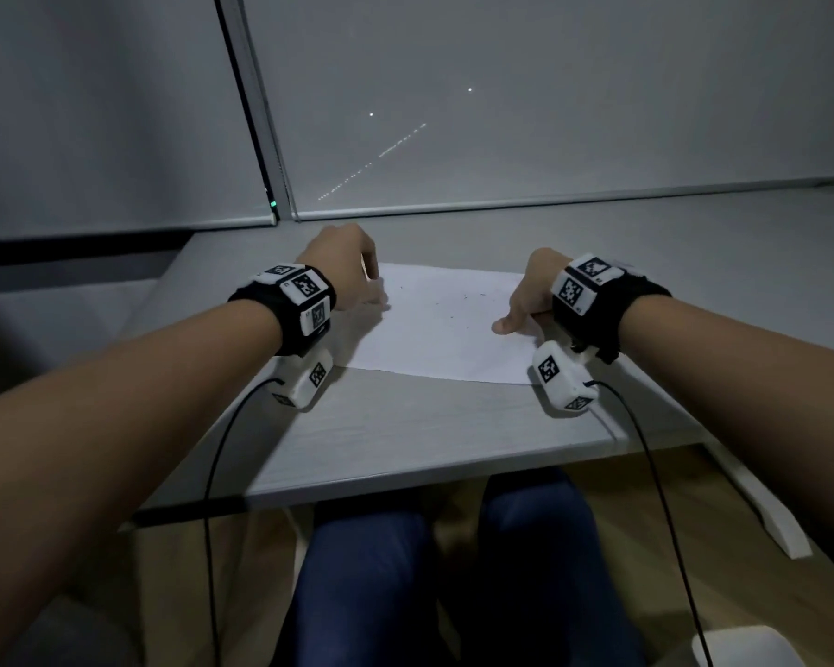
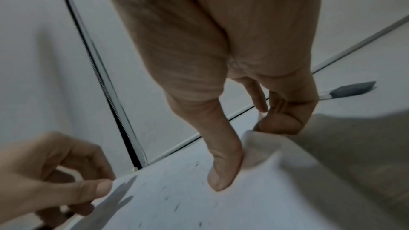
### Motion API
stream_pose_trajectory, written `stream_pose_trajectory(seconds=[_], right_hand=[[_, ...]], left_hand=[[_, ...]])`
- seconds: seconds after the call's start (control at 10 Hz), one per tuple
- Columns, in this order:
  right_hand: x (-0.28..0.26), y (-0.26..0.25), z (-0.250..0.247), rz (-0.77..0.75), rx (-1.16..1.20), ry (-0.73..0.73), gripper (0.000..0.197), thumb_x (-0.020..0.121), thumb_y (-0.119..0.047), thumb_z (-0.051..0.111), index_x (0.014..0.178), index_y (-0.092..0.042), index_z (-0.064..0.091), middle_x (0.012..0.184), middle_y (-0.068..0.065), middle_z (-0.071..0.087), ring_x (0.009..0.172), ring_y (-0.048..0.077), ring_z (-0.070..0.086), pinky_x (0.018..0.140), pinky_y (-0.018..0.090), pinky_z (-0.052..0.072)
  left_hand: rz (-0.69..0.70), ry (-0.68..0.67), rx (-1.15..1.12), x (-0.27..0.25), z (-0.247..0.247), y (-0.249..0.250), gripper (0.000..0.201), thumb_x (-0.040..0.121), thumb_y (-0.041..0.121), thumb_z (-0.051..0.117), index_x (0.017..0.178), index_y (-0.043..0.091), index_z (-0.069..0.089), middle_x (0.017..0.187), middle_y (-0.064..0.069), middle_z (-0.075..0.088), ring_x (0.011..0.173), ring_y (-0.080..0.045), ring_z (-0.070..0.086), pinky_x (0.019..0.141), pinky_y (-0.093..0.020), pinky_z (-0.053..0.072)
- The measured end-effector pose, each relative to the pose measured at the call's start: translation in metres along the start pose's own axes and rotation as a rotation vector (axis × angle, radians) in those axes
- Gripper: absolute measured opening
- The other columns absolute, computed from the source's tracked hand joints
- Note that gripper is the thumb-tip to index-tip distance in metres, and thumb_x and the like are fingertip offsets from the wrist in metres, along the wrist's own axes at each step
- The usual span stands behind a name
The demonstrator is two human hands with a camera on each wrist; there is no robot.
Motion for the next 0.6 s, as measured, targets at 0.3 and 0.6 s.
stream_pose_trajectory(seconds=[0.3,0.6], right_hand=[[-0.018,0.018,-0.003,0.025,-0.005,0.069,0.061,0.075,-0.059,0.087,0.045,-0.012,0.061,0.051,0.0,0.066,0.066,0.031,0.073,0.059,0.026,0.049],[-0.01,0.014,0.006,-0.022,0.07,0.018,0.031,0.075,-0.018,0.091,0.073,-0.015,0.06,0.083,0.009,0.065,0.088,0.03,0.064,0.096,0.047,0.06]], left_hand=[[-0.332,-0.252,0.229,-0.016,-0.008,-0.021,0.059,0.084,0.055,0.081,0.11,0.007,0.061,0.113,-0.016,0.068,0.104,-0.037,0.066,0.077,-0.036,0.049],[-0.418,-0.43,0.234,-0.027,-0.024,-0.028,0.099,0.052,0.078,0.089,0.113,0.003,0.066,0.101,-0.012,0.071,0.094,-0.033,0.068,0.085,-0.041,0.057]])
Point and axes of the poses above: each hand's wrist, its own x-axis towards the middle knuckle, its own z-axis out of the palm, y = z × x, the point moved 3 cm from there along x, towards the middle knuckle
